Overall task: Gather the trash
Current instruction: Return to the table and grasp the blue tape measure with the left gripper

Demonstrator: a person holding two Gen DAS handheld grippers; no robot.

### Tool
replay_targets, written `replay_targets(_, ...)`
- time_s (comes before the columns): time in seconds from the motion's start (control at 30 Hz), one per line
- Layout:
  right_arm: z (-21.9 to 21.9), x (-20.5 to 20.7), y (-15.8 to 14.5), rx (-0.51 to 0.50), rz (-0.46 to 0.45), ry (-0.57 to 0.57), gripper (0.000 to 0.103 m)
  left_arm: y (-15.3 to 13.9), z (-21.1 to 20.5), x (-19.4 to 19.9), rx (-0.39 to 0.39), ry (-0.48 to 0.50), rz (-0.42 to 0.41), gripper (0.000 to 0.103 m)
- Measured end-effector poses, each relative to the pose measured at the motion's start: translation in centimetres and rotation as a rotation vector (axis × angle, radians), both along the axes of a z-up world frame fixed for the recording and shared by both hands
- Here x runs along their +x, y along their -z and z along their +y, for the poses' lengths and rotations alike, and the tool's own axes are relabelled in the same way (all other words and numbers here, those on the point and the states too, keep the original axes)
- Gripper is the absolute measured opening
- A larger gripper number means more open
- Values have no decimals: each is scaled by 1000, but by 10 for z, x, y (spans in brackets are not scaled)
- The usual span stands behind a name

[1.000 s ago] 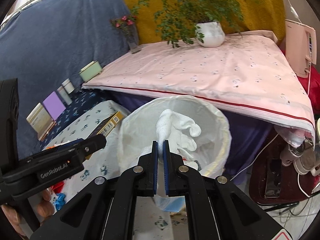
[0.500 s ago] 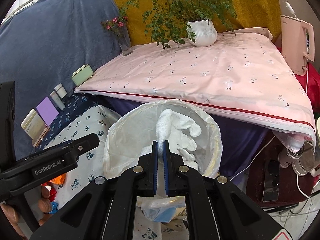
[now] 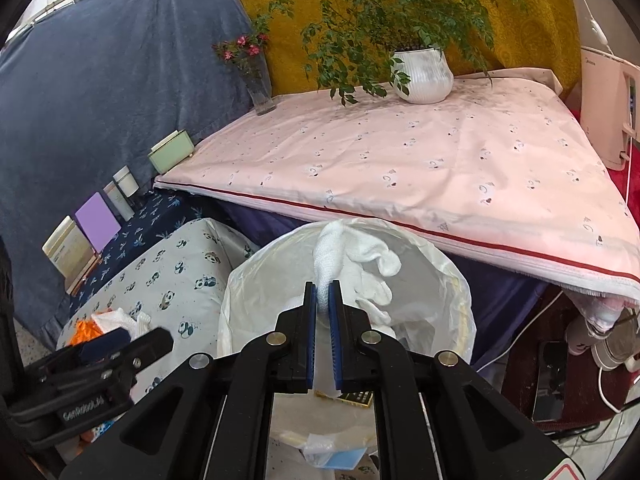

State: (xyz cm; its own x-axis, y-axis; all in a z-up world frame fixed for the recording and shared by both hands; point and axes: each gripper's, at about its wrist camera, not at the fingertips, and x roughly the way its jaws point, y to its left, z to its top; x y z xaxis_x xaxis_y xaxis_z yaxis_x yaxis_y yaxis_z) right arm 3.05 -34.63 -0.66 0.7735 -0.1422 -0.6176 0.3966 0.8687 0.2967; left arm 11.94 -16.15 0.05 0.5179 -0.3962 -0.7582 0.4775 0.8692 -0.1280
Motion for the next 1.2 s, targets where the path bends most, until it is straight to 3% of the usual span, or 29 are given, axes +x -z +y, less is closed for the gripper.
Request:
replay_targets(0.17, 0, 10, -3, -2, -14, 6, 11, 3, 24, -2, 3, -62, -7, 83)
replay_targets(0.23, 1, 10, -5, 8, -17, 11, 17, 4, 35, -3, 5, -93, -13, 89)
replay_targets(0.6, 45, 0, -11, 14, -8, -65, 44, 24, 113, -14, 58, -260, 10, 90)
replay_targets(0.9, 92, -1, -9, 11, 17, -159, 46, 52, 171, -24, 88, -379, 78, 90)
replay_targets(1.2, 134, 0, -6, 1, 44, -248, 46, 74, 196, -30, 96, -428, 132, 90)
